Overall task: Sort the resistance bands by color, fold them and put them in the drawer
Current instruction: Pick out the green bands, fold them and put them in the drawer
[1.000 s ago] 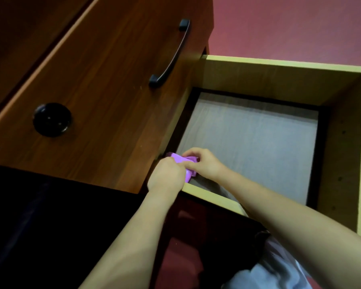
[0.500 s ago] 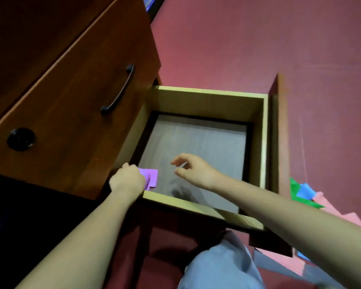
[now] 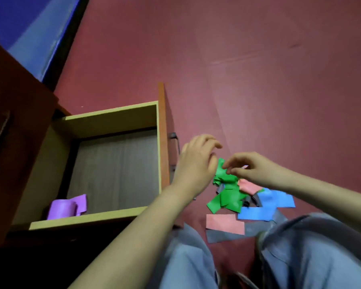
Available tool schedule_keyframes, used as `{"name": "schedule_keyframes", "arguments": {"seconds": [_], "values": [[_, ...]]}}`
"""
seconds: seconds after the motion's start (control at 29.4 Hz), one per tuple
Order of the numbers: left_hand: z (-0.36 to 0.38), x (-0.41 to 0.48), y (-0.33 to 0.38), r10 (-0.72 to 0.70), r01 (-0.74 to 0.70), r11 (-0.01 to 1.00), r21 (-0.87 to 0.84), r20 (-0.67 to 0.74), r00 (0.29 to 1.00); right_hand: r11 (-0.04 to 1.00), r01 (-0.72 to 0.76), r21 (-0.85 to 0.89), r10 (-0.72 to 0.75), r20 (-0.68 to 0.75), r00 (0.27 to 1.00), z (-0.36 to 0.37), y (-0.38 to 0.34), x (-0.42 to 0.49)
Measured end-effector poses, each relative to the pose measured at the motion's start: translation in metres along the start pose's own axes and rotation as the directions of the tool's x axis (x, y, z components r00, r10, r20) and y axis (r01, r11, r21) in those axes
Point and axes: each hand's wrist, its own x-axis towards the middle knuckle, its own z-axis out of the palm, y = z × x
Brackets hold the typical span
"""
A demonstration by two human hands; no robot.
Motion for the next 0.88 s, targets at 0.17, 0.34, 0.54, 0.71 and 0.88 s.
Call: {"name": "schedule_keyframes", "arguments": {"seconds": [0.17, 0.34, 0.54, 0.71, 0.88], "values": [[0.061, 0.017, 0.015, -0.128, 0.076, 0.987, 0.139, 0.421, 0.898, 0.971, -0.210, 0.112, 0.227, -0.175, 0.958, -0.047, 0.089, -0.010], [0.127, 0.032, -0.011, -0.366, 0.310, 0.930, 0.196, 0.570, 0.736, 0.903, -0.356, 0.241, 0.416, -0.289, 0.862, -0.049, 0.195, -0.013], [0.194, 0.045, -0.041, -0.488, 0.555, 0.823, 0.121, 0.651, 0.582, 0.821, -0.483, 0.306, 0.563, -0.291, 0.773, -0.006, 0.289, 0.016], [0.242, 0.062, -0.068, -0.596, 0.756, 0.653, 0.037, 0.641, 0.484, 0.810, -0.469, 0.353, 0.575, -0.323, 0.751, 0.034, 0.322, 0.066], [0.291, 0.068, -0.096, -0.692, 0.909, 0.405, -0.097, 0.618, 0.374, 0.893, -0.354, 0.278, 0.438, -0.359, 0.824, 0.054, 0.333, 0.127]]}}
